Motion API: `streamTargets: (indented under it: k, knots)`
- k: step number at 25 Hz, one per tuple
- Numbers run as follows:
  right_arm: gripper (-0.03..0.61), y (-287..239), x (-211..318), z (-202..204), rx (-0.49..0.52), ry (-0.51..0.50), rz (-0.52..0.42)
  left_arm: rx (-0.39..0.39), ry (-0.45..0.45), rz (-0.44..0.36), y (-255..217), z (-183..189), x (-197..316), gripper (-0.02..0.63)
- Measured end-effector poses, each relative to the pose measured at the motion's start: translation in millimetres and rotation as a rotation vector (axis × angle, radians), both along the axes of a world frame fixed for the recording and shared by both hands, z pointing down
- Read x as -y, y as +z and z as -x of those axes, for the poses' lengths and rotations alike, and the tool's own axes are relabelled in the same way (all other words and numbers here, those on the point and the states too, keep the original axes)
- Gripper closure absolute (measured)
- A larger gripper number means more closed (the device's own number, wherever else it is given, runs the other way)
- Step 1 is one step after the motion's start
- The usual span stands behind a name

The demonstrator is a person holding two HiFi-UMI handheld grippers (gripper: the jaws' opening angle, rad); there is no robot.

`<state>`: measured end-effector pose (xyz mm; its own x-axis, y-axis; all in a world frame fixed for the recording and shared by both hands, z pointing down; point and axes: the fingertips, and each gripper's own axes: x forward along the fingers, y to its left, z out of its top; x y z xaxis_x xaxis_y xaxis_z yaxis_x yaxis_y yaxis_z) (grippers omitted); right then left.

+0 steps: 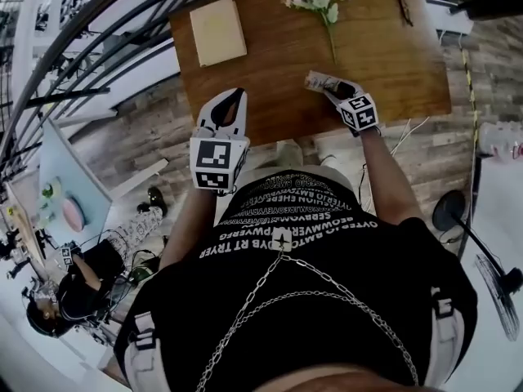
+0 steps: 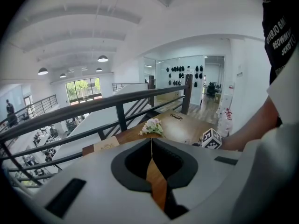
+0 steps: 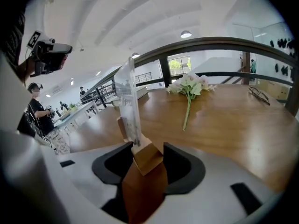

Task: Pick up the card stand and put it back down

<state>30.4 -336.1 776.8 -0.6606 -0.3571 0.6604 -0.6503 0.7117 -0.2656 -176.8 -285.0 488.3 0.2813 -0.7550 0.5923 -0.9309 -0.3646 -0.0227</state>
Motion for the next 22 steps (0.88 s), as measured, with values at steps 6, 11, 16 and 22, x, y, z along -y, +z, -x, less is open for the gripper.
streamTargets:
  k: [6, 11, 16, 22]
  knots:
    - [0.396, 0.2, -1.8, -0.6, 0.011, -0.018, -0.044, 0.006, 0.007, -0.008, -4.9, 6.1, 5.4, 0.584]
    - [0.407, -4.0, -5.9, -4.5, 0.037, 0.043, -0.011, 0.014, 0.024, -0.027, -9.0, 13.2, 10.4, 0.584]
    - [0.408, -15.6, -16.1, -4.0, 0.106, 0.086, 0.038, 0.006, 0.056, -0.045, -15.7, 12.3, 18.5, 0.584]
    - [0.408, -38.7, -16.2, -2.5, 0.092, 0.094, 0.010, -0.014, 0.102, -0.075, -24.3, 7.7, 30.7, 0.584]
